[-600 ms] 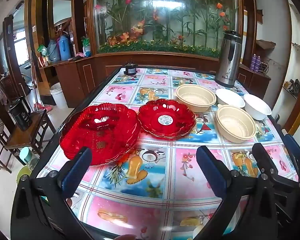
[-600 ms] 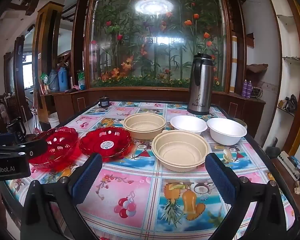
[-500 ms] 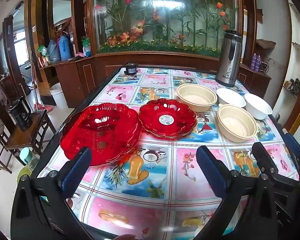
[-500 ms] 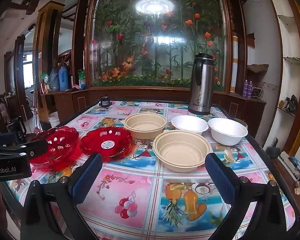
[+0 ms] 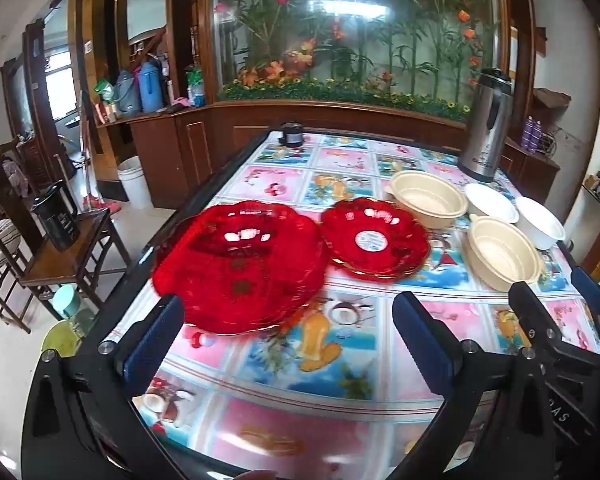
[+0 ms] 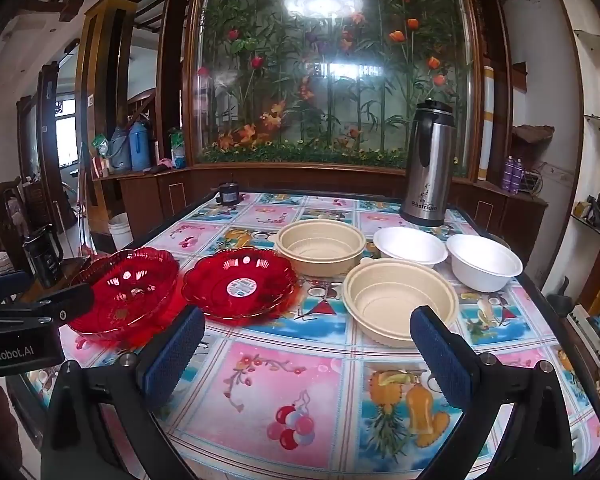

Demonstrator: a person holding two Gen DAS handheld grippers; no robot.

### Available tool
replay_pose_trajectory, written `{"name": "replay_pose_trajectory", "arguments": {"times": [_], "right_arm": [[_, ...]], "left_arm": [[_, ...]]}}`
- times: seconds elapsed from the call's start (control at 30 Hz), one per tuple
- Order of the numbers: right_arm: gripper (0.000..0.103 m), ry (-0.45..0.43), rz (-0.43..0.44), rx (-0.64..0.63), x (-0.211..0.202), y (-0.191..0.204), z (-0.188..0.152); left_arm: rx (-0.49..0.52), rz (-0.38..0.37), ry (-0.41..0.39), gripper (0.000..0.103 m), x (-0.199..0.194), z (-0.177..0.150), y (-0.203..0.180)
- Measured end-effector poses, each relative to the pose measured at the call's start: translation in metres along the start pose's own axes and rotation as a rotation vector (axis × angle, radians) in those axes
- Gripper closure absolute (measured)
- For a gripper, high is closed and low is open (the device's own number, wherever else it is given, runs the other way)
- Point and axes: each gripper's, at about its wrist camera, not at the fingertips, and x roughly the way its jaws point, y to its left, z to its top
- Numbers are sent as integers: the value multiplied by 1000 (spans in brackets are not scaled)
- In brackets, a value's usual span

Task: Organize plates and bowls
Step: 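Move the left tool toward the large red scalloped plate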

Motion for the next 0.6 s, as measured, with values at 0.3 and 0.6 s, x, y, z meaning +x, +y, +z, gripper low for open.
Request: {"name": "replay_pose_trajectory", "arguments": {"times": [0.3,0.6], "right_arm": [[0,77,8,-24,22,31,3],[0,86,25,-75,21,61,1]], "left_arm": [[-40,81,3,0,-1,-10,46],[-81,124,19,0,2,-13,77]]}}
